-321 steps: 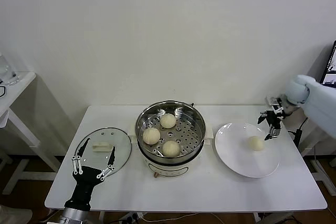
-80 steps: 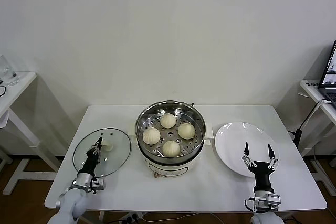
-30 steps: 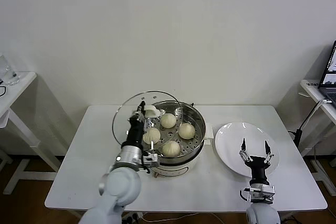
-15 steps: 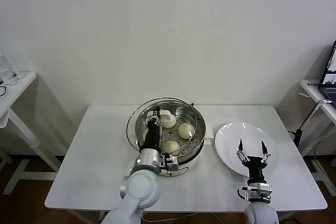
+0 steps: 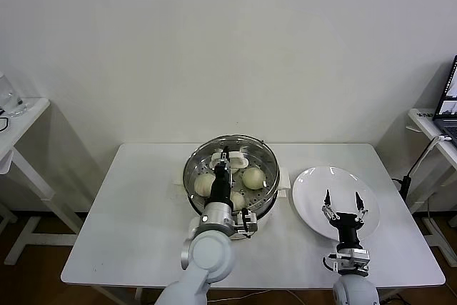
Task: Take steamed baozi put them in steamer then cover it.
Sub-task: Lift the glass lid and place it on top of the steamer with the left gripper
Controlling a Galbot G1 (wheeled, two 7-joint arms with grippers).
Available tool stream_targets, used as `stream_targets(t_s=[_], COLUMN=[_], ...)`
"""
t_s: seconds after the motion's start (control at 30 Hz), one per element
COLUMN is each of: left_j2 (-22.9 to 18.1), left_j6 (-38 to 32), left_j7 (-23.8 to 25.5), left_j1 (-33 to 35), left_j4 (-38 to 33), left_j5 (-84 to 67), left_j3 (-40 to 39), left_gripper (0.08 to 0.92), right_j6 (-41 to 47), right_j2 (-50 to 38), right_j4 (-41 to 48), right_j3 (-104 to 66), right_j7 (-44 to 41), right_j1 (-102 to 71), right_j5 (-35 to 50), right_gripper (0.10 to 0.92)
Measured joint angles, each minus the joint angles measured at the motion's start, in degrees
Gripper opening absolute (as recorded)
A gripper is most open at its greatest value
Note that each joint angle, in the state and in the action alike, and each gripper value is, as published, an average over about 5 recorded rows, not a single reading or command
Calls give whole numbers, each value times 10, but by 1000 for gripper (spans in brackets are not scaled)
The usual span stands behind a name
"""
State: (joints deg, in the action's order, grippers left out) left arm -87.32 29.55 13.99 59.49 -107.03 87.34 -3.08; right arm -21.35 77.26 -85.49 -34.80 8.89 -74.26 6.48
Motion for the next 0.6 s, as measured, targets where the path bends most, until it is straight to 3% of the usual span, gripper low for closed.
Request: stream_targets(t_s=[0.6], left_j2=[-19], left_j6=[-17], left_j7=[-15], left_j1=[-3], left_j4=[40], left_j5=[37], left_j3=[-1], left_gripper=[186], right_j6=[-3], right_j2=[0], right_j4=[5], right_j3=[-2], right_j7=[-2], right_j1=[0], right_j5=[-3], right_gripper=[823])
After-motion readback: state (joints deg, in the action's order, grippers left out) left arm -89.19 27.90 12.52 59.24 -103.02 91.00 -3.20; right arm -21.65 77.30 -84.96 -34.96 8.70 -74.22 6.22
